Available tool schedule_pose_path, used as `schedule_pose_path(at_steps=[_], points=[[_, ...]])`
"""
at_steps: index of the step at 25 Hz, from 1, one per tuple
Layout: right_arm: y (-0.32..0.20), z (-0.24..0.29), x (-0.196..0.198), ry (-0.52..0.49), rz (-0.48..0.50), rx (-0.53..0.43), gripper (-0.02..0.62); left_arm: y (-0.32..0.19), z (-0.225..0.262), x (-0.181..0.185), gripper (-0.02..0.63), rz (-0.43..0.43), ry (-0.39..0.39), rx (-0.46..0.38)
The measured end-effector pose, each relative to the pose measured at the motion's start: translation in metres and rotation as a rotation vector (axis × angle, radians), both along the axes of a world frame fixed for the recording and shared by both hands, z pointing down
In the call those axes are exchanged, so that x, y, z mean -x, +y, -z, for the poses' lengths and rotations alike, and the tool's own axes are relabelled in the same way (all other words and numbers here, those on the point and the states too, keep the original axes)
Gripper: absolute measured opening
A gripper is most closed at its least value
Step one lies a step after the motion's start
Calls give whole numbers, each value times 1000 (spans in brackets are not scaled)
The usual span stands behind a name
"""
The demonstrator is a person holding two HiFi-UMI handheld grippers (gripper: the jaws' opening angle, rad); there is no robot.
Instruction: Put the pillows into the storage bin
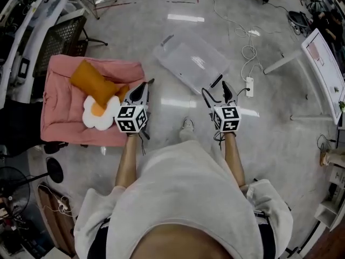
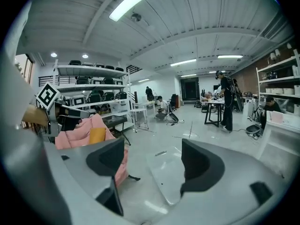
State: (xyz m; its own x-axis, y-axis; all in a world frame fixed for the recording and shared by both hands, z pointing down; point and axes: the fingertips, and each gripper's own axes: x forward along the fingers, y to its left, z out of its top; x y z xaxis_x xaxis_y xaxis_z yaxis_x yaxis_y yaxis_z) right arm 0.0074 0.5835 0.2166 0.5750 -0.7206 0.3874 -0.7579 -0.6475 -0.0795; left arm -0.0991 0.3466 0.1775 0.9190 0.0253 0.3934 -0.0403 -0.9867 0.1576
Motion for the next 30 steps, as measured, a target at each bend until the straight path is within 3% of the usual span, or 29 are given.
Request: schedule_pose_path(at_steps=[5, 11, 22, 30], points=[[-31, -11, -54, -27, 133, -5, 365, -15, 0, -27, 17, 120, -20, -22], [-138, -20, -56, -52, 378, -2, 365, -86, -5, 13, 17, 352, -45, -20], [-364, -34, 32, -64, 823, 49, 367, -237, -25, 129, 16, 760, 8, 41], [-514, -26, 96, -38, 992, 93, 367, -349, -28, 193, 17, 904, 64, 90]])
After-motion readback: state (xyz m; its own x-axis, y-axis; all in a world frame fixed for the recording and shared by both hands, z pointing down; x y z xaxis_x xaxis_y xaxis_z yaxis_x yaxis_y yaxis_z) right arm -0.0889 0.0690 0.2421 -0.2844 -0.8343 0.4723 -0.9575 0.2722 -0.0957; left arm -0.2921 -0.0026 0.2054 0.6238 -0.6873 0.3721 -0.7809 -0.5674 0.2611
